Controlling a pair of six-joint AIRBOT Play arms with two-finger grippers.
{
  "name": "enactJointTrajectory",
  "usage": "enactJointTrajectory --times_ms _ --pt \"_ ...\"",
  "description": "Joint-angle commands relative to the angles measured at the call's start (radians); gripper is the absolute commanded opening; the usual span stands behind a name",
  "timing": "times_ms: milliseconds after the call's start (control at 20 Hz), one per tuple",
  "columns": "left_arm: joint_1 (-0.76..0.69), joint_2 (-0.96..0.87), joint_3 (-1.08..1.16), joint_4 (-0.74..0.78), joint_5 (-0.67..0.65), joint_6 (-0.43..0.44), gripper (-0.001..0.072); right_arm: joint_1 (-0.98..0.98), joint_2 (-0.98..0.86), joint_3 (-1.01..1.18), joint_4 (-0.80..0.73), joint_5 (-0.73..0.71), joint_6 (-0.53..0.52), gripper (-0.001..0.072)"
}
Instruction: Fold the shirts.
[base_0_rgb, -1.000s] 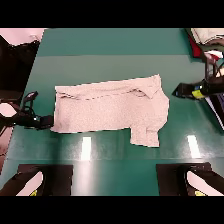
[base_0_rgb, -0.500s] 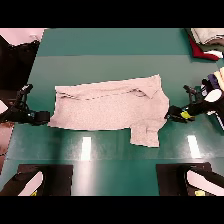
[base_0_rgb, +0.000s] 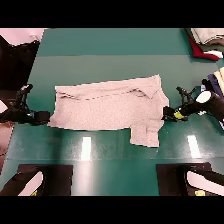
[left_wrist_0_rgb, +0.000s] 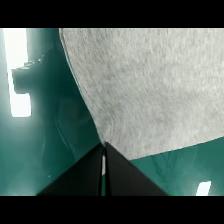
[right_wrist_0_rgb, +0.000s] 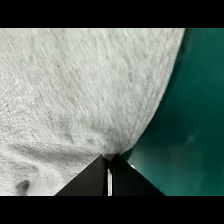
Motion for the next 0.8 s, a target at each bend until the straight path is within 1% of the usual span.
enactJointTrajectory --times_ms 0,150,250,450,600,750 --pt "0.000 0.001 0.042 -0.003 -0.013 0.000 0.0023 0.001 0.078 0.027 0.008 -0.021 0.002 0.0013" --pt "0.000 0.002 0.191 -0.017 -0.053 0.000 0.0022 0.001 0.205 0.139 0.007 -0.021 0.002 0.0013" --pt "0.000 0.002 0.320 -0.052 -0.076 0.000 0.0022 0.001 0.290 0.239 0.007 -0.032 0.002 0.0013" --pt "0.000 0.002 0.606 -0.129 -0.096 0.011 0.0022 0.001 0.439 0.419 0.006 -0.119 0.002 0.0012" --pt "0.000 0.002 0.826 -0.148 -0.095 0.018 0.0022 0.001 0.506 0.538 0.005 -0.158 0.002 0.0012" --pt "0.000 0.002 1.022 -0.172 -0.094 0.018 0.0022 0.001 0.540 0.650 -0.025 -0.158 0.001 0.0012"
